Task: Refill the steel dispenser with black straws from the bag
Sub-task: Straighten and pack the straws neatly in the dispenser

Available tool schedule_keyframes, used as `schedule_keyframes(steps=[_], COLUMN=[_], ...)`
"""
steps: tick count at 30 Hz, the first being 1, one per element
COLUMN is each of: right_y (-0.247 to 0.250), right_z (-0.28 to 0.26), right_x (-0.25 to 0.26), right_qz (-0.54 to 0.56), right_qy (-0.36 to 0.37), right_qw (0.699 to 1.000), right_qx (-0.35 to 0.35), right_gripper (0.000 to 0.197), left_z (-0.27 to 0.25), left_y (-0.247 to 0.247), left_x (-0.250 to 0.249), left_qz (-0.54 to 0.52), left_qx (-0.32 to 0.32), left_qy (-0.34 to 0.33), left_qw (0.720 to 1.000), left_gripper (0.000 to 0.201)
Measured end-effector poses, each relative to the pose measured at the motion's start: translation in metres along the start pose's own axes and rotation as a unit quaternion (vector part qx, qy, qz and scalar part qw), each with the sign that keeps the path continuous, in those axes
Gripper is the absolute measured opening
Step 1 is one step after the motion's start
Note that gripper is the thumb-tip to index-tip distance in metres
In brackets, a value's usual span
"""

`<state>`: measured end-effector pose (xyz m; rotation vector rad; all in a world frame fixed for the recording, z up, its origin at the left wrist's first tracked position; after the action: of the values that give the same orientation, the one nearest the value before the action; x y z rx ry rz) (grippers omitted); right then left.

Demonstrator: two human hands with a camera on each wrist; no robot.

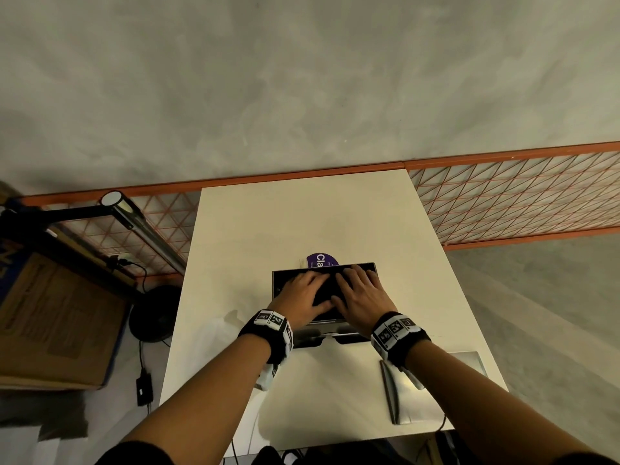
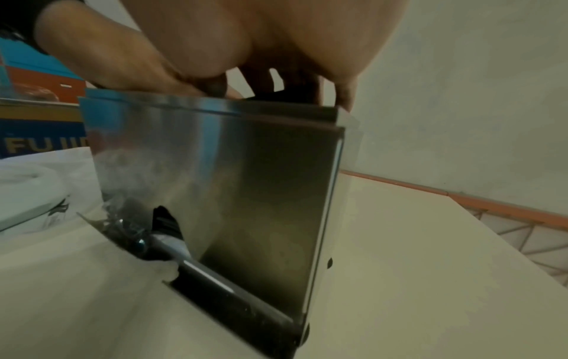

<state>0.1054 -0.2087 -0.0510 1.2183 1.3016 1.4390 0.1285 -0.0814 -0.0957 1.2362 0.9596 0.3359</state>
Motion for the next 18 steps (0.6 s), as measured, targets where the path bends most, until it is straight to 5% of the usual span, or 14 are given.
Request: schedule_keyframes(steps=[6,9,15,18], right_y=[-0.012,-0.012,-0.005,-0.022], right_z=[-0.015,-0.024,-0.028,-0.026], right_x=[-0.005,0.005,0.033,0.032], right_qz=[-0.010,-0.054,-0.051,-0.028], right_qy=[0.002,0.029,0.034,0.020], right_qw=[1.000,0.998,0.998,0.999], right_qx=[-0.006,0.001,-0.009,0.023], right_gripper=[0.050,0.029,0.020,0.034], left_z=[-0.017,-0.022,-0.035,-0.043], left_y=[-0.008,-0.013,-0.019,-0.022], left_x=[-0.021,-0.030,-0.047,-0.054], left_qz=[0.080,0.082,0.078,0.096], left_qx=[-0.002,0.019,0.023,0.005], left_qy=[-0.009,-0.011,-0.020,-0.028], left_qw=[0.997,0.996,0.996,0.995], left_gripper=[0.092,0.101,0.081,0.077])
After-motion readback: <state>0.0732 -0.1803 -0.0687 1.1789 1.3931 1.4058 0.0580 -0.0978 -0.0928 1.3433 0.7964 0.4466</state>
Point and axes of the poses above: each hand's wrist, its own z-axis towards the middle knuckle, its own y-axis out of the back of the hand, x = y × z, the point moved 8 cm from there along z, towards the middle knuckle, and after that the axes turned 13 degrees about -y, right-handed, at the moved point
